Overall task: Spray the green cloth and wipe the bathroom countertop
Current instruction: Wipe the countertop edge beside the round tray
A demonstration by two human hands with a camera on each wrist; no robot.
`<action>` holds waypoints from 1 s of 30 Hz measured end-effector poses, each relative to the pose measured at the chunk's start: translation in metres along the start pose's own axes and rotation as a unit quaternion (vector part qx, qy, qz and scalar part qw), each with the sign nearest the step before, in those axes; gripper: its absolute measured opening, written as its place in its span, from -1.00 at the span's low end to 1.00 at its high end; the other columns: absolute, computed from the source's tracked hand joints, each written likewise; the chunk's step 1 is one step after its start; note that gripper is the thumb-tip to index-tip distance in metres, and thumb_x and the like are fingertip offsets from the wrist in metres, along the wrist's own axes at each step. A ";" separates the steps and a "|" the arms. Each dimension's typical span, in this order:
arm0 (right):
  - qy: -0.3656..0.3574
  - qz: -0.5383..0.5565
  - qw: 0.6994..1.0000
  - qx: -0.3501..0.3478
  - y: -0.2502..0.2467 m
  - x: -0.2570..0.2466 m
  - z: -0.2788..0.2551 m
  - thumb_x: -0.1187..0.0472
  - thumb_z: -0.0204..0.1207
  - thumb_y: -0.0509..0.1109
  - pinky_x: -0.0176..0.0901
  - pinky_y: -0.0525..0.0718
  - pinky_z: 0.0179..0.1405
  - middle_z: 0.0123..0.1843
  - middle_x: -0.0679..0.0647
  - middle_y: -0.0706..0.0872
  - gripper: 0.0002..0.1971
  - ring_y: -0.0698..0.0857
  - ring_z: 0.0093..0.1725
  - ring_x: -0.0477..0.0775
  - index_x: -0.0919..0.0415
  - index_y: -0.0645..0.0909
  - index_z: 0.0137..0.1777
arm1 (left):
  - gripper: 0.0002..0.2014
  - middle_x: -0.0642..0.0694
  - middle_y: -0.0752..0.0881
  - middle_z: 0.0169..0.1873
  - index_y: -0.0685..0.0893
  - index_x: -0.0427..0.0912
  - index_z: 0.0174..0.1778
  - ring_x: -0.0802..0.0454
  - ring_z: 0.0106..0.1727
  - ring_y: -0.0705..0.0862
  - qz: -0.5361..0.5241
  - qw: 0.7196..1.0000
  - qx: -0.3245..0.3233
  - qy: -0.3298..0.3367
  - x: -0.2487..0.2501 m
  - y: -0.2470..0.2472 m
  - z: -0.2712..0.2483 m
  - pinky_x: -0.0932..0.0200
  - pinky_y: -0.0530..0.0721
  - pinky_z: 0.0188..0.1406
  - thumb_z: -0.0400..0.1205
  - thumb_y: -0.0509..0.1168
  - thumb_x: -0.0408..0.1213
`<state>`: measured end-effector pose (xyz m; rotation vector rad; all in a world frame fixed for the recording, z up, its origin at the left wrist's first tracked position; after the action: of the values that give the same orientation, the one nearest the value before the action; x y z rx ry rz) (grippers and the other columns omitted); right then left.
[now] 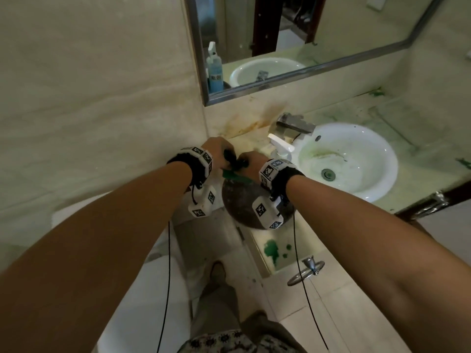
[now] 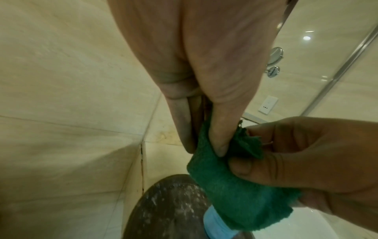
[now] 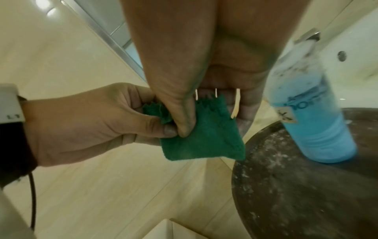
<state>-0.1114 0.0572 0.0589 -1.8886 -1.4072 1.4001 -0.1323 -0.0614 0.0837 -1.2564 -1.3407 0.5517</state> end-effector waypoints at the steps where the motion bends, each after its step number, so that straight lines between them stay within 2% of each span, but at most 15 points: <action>1: 0.003 -0.002 1.000 -0.005 0.001 0.008 -0.009 -0.03 0.52 0.40 -0.06 0.53 0.01 -0.10 0.04 0.67 -0.75 0.62 -0.05 0.16 0.16 0.67 0.01 | -0.79 -0.18 0.82 -0.05 0.82 -0.18 -0.03 -0.03 -0.13 0.68 -0.006 1.000 -0.003 0.005 0.008 0.005 -0.005 0.20 0.52 -0.11 0.42 0.54 -0.33; 2: 0.007 -0.002 1.000 -0.014 0.002 0.014 -0.016 -0.01 0.52 0.40 -0.03 0.57 0.05 -0.04 0.06 0.71 -0.73 0.65 -0.01 0.17 0.18 0.69 0.07 | -0.77 -0.16 0.81 -0.04 0.81 -0.17 -0.02 -0.04 -0.10 0.69 -0.016 1.000 -0.008 0.012 0.014 0.009 -0.008 0.18 0.54 -0.10 0.41 0.56 -0.30; 5: 0.017 -0.019 0.999 -0.030 0.008 0.037 -0.035 -0.04 0.47 0.39 0.11 0.66 0.24 0.14 0.09 0.76 -0.63 0.71 0.10 0.20 0.06 0.67 0.23 | -0.66 -0.17 0.79 0.06 0.77 -0.18 0.08 -0.17 0.08 0.73 -0.033 0.999 -0.035 0.014 0.029 0.025 -0.016 0.04 0.66 0.05 0.42 0.57 -0.21; 8: 0.079 -0.023 0.996 -0.040 0.017 0.073 -0.051 0.05 0.49 0.44 0.14 0.68 0.25 0.20 0.17 0.72 -0.62 0.69 0.15 0.24 0.16 0.64 0.27 | -0.57 -0.21 0.74 0.19 0.71 -0.20 0.22 -0.25 0.18 0.69 -0.018 0.998 -0.064 -0.008 0.038 0.047 -0.020 -0.02 0.65 0.18 0.46 0.55 -0.15; 10: 0.106 -0.017 0.993 -0.054 0.024 0.093 -0.064 0.08 0.49 0.44 0.13 0.65 0.30 0.25 0.15 0.70 -0.59 0.68 0.20 0.24 0.16 0.62 0.32 | -0.54 -0.19 0.70 0.24 0.69 -0.20 0.27 -0.25 0.22 0.67 -0.017 0.997 -0.075 -0.018 0.041 0.062 -0.022 0.07 0.60 0.13 0.47 0.55 -0.15; 12: 0.131 0.004 0.990 -0.055 0.030 0.110 -0.078 0.08 0.47 0.43 0.08 0.66 0.28 0.22 0.12 0.73 -0.64 0.70 0.12 0.19 0.11 0.66 0.26 | -0.66 -0.19 0.74 0.17 0.74 -0.22 0.15 -0.22 0.17 0.70 0.010 0.995 -0.095 -0.014 0.044 0.077 -0.022 0.11 0.59 0.04 0.50 0.51 -0.17; 15: 0.180 0.030 0.983 -0.027 0.042 0.137 -0.094 0.16 0.51 0.39 -0.09 0.59 0.25 0.20 0.08 0.72 -0.67 0.67 0.12 0.16 0.08 0.69 0.27 | -0.80 -0.22 0.80 0.04 0.79 -0.26 0.02 -0.23 0.10 0.75 0.037 0.992 -0.119 0.004 0.051 0.101 -0.018 0.05 0.66 0.04 0.58 0.42 -0.22; 17: 0.222 0.053 0.974 0.003 0.050 0.154 -0.104 0.17 0.49 0.39 -0.08 0.63 0.28 0.23 0.13 0.74 -0.66 0.70 0.19 0.23 0.09 0.70 0.27 | -0.78 -0.22 0.79 0.07 0.79 -0.28 0.05 -0.24 0.13 0.75 0.049 0.991 -0.126 0.012 0.050 0.118 -0.014 0.01 0.69 0.13 0.61 0.37 -0.22; 19: 0.265 0.083 0.960 0.040 0.056 0.173 -0.113 0.17 0.49 0.36 0.01 0.68 0.26 0.17 0.23 0.77 -0.71 0.72 0.14 0.30 0.13 0.72 0.19 | -0.77 -0.20 0.79 0.11 0.79 -0.24 0.06 -0.24 0.14 0.74 0.058 0.989 -0.132 0.024 0.048 0.136 -0.009 -0.02 0.69 0.20 0.63 0.34 -0.20; 22: 0.328 0.103 0.935 0.089 0.067 0.199 -0.126 0.23 0.53 0.32 -0.01 0.67 0.20 0.20 0.29 0.74 -0.71 0.71 0.15 0.34 0.21 0.66 0.22 | -0.80 -0.22 0.79 0.10 0.75 -0.20 0.06 -0.25 0.08 0.75 0.067 0.987 -0.145 0.031 0.046 0.159 -0.003 -0.06 0.72 0.17 0.60 0.35 -0.19; 23: 0.345 0.109 0.927 0.099 0.073 0.208 -0.129 0.23 0.53 0.31 0.00 0.65 0.20 0.22 0.30 0.72 -0.70 0.70 0.18 0.35 0.22 0.63 0.25 | -0.74 -0.22 0.77 0.15 0.73 -0.19 0.15 -0.26 0.12 0.75 0.070 0.985 -0.157 0.029 0.043 0.169 -0.001 -0.07 0.71 0.19 0.58 0.39 -0.19; 26: 0.371 0.120 0.913 0.120 0.086 0.222 -0.134 0.22 0.55 0.31 0.04 0.64 0.18 0.23 0.33 0.70 -0.69 0.69 0.20 0.38 0.25 0.58 0.27 | -0.35 -0.21 0.61 0.41 0.52 -0.14 0.50 -0.27 0.36 0.64 0.084 0.976 -0.199 0.022 0.036 0.192 0.001 -0.10 0.63 0.35 0.47 0.51 -0.11; 28: 0.388 0.121 0.904 0.136 0.092 0.230 -0.135 0.28 0.54 0.29 0.05 0.65 0.16 0.22 0.35 0.69 -0.68 0.68 0.19 0.39 0.26 0.56 0.28 | -0.18 -0.21 0.47 0.53 0.40 -0.10 0.57 -0.27 0.49 0.50 0.114 0.969 -0.212 0.051 0.034 0.205 0.002 -0.12 0.55 0.45 0.40 0.55 -0.04; 30: 0.395 0.117 0.898 0.157 0.095 0.235 -0.136 0.34 0.53 0.28 0.04 0.64 0.11 0.21 0.35 0.69 -0.67 0.68 0.18 0.39 0.27 0.53 0.29 | -0.05 -0.20 0.26 0.64 0.25 -0.07 0.65 -0.30 0.63 0.27 0.154 0.957 -0.233 0.074 0.032 0.216 -0.001 -0.20 0.40 0.56 0.38 0.56 -0.01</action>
<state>0.0516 0.2563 -0.0696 -2.0803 -0.5386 0.7130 -0.0500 0.0348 -0.0944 -1.8766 -1.1915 0.3505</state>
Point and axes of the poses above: each hand's wrist, its own z-axis towards the middle knuckle, its own y-axis out of the palm, x = y × z, the point moved 5 cm from there along z, towards the middle knuckle
